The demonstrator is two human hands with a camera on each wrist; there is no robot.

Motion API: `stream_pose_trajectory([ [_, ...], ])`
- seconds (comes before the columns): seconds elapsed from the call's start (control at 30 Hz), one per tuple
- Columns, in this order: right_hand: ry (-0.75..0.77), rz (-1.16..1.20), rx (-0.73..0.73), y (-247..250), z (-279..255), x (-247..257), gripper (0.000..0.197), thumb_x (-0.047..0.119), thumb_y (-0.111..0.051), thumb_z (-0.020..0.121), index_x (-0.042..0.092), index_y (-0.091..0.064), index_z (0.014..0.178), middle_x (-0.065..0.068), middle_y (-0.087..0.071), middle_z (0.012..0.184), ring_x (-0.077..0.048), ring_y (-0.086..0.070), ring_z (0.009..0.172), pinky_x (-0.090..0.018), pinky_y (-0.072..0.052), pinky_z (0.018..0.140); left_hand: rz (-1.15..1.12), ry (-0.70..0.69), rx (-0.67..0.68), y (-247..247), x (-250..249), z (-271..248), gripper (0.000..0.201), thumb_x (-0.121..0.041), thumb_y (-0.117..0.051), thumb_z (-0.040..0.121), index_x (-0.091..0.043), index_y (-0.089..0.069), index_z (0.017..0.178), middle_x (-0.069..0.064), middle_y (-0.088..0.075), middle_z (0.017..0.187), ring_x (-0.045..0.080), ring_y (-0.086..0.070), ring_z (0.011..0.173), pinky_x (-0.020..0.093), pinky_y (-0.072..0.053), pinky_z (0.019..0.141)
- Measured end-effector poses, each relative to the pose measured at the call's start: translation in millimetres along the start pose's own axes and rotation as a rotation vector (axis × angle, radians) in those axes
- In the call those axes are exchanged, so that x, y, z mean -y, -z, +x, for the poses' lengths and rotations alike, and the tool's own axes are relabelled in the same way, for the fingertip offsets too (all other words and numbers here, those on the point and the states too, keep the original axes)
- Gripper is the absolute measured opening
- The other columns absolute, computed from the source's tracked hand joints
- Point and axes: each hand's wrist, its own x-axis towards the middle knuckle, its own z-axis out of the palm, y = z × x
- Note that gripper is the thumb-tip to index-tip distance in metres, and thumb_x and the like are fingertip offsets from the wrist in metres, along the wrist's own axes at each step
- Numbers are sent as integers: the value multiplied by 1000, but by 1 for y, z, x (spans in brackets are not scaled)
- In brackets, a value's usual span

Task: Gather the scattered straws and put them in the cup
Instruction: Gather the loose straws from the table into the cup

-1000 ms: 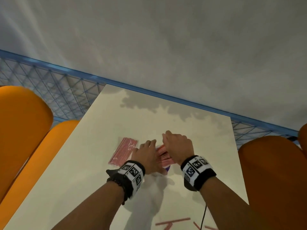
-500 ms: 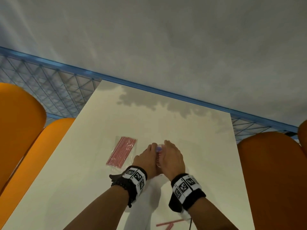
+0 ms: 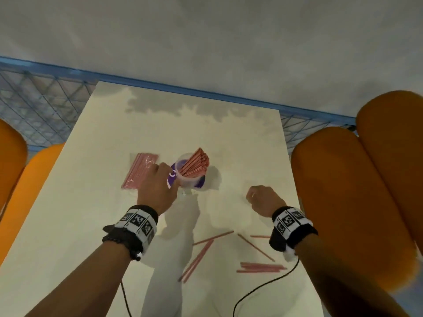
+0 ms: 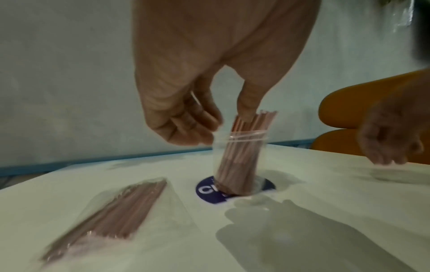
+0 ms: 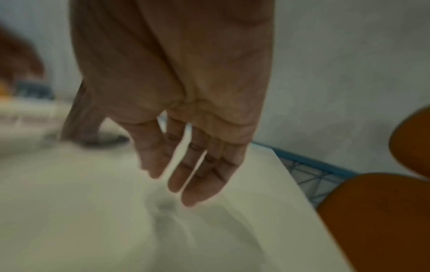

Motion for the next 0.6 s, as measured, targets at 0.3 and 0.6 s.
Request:
stream_pose_trajectory([
  [0.3, -56, 176, -80, -79, -81, -104, 32, 20, -70, 84, 35, -50, 63, 2, -51, 89, -18, -50, 90, -29, -48, 75, 234, -75, 494, -99, -52, -92, 11, -35, -58, 88, -26, -55, 93, -3, -55, 101, 20, -52, 101, 36, -42, 88],
  [0.6, -23, 217, -177, -85, -69, -90, 17, 9, -58, 89, 23, -54, 80, -1, -52, 93, -19, -50, 90, -30, -47, 80, 553, -45, 464, -124, -64, -52, 23, -10, -51, 87, -20, -56, 107, 1, -55, 114, 24, -48, 112, 44, -40, 96],
])
